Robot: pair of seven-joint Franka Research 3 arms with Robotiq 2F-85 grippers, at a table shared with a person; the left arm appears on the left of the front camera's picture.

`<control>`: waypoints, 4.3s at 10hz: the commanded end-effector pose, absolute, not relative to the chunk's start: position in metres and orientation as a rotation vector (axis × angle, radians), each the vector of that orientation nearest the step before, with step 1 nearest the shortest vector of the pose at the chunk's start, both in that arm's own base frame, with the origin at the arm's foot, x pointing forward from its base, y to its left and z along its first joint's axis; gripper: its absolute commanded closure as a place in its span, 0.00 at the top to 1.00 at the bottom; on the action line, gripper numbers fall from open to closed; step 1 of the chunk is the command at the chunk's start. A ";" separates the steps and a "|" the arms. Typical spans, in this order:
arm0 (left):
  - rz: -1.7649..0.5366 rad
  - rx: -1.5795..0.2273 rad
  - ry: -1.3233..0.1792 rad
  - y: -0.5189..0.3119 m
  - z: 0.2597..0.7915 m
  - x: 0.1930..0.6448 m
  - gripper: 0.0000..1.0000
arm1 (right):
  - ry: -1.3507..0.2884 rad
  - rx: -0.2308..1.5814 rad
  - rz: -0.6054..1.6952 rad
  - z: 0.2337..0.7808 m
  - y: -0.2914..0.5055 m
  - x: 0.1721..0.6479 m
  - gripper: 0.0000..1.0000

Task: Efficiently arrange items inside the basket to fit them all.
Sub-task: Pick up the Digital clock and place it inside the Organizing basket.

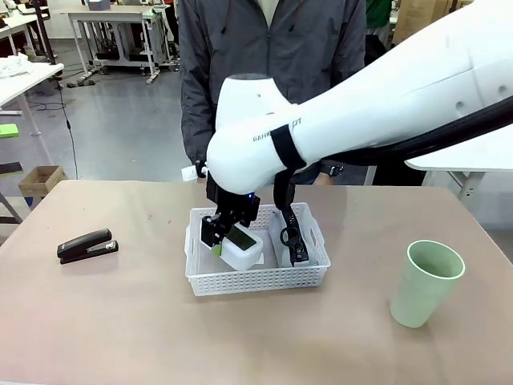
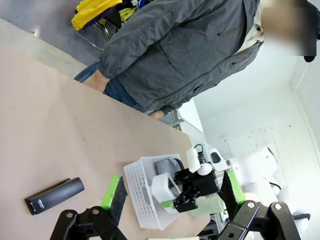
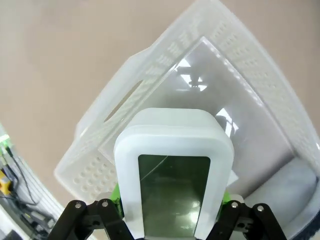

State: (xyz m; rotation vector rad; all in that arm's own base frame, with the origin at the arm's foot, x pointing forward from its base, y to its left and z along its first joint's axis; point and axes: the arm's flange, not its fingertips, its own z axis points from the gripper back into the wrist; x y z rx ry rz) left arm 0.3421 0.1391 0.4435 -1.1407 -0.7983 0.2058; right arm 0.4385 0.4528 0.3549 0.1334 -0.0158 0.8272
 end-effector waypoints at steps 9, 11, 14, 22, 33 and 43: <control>0.196 -1.147 -0.805 0.138 0.444 0.341 1.00 | -0.013 0.074 0.932 0.344 0.450 0.458 0.78; 0.196 -1.147 -0.805 0.138 0.444 0.341 1.00 | -0.015 0.084 0.956 0.338 0.452 0.461 0.78; 0.196 -1.147 -0.805 0.138 0.444 0.341 1.00 | 0.001 0.067 0.961 0.330 0.455 0.466 0.78; 0.196 -1.147 -0.805 0.138 0.444 0.341 1.00 | 0.047 0.082 0.977 0.325 0.457 0.470 1.00; 0.196 -1.147 -0.805 0.138 0.444 0.341 1.00 | 0.086 0.404 0.589 0.490 0.301 0.462 1.00; 0.196 -1.147 -0.805 0.138 0.444 0.341 1.00 | -0.537 1.403 -0.434 0.373 -0.112 0.357 1.00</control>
